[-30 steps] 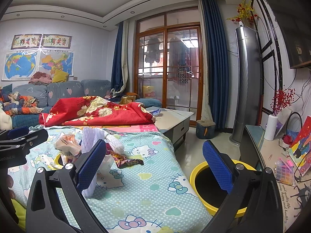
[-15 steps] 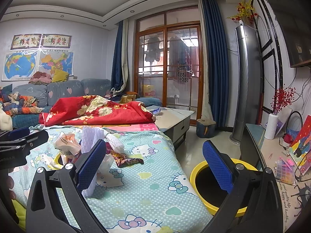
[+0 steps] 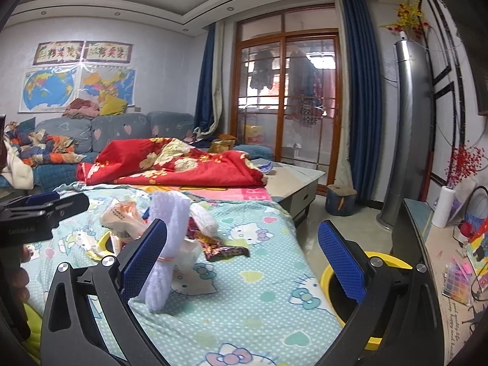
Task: Collect trash
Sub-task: 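Grasp the white foam mesh sleeve with the right gripper while the left gripper grasps the clear plastic bag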
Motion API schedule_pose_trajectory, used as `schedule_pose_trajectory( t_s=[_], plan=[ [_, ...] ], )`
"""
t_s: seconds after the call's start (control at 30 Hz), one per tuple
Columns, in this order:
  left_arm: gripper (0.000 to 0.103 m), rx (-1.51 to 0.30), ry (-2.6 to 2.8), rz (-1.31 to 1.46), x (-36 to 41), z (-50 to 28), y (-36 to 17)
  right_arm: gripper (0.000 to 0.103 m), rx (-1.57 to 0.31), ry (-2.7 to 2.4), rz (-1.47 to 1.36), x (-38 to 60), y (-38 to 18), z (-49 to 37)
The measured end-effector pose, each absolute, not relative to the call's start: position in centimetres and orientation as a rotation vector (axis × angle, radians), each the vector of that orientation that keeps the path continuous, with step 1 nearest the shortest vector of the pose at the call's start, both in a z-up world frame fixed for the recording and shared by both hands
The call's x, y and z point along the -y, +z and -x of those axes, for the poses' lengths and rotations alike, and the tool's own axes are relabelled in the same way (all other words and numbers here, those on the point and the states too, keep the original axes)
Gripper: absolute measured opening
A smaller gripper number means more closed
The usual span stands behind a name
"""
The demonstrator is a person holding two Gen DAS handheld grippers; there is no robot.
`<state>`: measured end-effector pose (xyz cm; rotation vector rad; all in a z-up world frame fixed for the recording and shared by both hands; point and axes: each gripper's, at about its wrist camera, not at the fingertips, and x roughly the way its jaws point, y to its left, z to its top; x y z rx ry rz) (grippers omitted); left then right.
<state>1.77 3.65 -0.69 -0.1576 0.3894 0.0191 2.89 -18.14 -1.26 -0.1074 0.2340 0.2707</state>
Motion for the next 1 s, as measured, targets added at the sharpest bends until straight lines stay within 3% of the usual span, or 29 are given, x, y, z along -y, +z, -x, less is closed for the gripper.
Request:
schedule_pose_trajectory(
  t_s=[0.6, 0.67, 0.9, 1.0],
  plan=[
    [0.092, -0.439, 0.024, 0.262, -9.5, -4.6, 0.2, 0.096, -0.359, 0.482, 0.172, 11.7, -1.1, -7.3],
    [0.092, -0.472, 0.0, 0.277, -9.3, -5.4, -0.1, 0.086, -0.408, 0.493, 0.15, 11.6, -1.2, -8.3],
    [0.092, -0.581, -0.107, 0.324, -7.9, -8.7, -1.7, 0.068, -0.528, 0.528, 0.098, 11.7, -2.1, -10.9],
    [0.091, -0.626, -0.133, 0.328, -7.0, -9.7, -2.5, 0.053, -0.546, 0.546, 0.075, 12.1, -2.3, -11.3]
  ],
)
